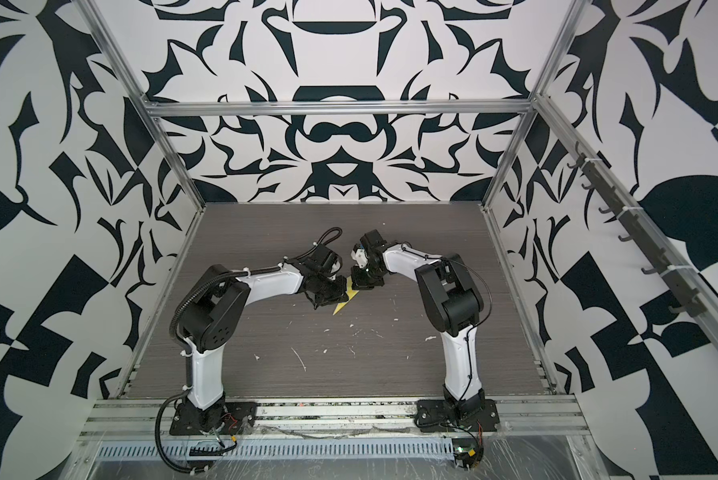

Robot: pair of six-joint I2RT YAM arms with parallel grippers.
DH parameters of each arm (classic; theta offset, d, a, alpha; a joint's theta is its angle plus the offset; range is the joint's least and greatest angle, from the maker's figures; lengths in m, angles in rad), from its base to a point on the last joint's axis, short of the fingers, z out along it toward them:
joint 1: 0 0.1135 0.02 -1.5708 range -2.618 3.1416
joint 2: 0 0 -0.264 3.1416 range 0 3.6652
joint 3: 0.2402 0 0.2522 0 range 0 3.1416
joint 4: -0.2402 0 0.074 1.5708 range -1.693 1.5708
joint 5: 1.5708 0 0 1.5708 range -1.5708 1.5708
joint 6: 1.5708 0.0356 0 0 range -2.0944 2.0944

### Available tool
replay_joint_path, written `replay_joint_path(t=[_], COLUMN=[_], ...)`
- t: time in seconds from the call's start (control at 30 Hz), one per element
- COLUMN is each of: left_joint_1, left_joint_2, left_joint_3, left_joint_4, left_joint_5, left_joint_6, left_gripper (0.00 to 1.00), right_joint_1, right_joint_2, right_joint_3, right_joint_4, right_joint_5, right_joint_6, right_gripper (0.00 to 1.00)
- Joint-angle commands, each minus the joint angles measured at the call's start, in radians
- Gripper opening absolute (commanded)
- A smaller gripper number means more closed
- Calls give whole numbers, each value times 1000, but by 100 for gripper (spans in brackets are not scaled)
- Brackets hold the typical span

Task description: Fold a paper plane with a square sheet of paper (pick it up from the middle)

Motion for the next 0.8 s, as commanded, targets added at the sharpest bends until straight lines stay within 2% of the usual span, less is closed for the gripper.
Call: replay_joint_path(t=[0.0, 0.47, 0.77], left_joint_1=[-5, -6, -11], left_joint_2=[20, 15, 14], left_joint_3=[-40, -94, -109], left_joint_4=[-100, -90, -76], left_joint_5=[-44, -63, -57], left_joint_6=[11, -20, -28], left_gripper=[0, 0, 0], right_joint_1=[-19, -92, -144], right_joint_2=[-1, -4, -11], right_joint_3=[40, 52, 81], right_joint_4=[-17, -122, -146], right_joint_5=[54, 289, 372], right_joint_6=[31, 119, 141], right_gripper=[4, 2, 2])
